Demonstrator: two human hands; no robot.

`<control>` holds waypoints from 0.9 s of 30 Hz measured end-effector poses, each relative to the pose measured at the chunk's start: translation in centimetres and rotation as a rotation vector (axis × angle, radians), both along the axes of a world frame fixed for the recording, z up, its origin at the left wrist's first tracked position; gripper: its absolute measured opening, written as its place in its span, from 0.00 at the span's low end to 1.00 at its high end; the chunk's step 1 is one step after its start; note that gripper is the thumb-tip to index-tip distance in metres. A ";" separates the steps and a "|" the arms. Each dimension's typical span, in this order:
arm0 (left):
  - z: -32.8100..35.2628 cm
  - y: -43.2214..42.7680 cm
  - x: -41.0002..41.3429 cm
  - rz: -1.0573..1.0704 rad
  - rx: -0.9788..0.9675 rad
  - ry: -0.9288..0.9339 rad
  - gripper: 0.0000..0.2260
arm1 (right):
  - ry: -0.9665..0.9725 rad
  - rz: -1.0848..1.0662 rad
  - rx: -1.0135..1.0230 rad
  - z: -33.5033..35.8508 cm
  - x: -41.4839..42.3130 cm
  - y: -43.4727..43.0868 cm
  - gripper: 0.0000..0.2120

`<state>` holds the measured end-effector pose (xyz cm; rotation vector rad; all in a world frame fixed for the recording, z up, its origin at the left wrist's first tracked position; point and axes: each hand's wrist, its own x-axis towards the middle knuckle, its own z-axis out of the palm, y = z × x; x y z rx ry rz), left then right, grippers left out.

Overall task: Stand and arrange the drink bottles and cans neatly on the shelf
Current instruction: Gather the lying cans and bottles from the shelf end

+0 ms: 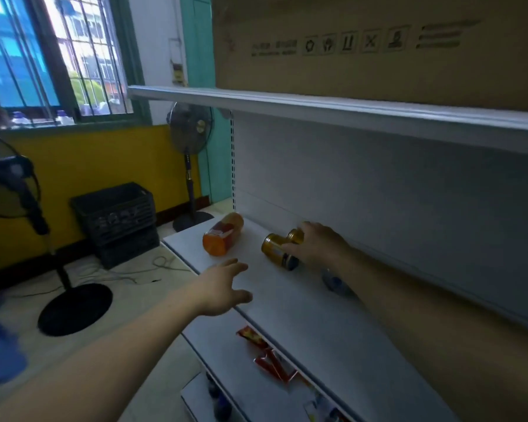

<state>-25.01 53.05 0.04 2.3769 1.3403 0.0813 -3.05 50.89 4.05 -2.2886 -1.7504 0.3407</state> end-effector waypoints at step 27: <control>-4.8 24.8 2.0 0.116 -0.282 -0.326 0.18 | 0.049 -0.445 0.031 -10.0 -3.6 7.8 0.35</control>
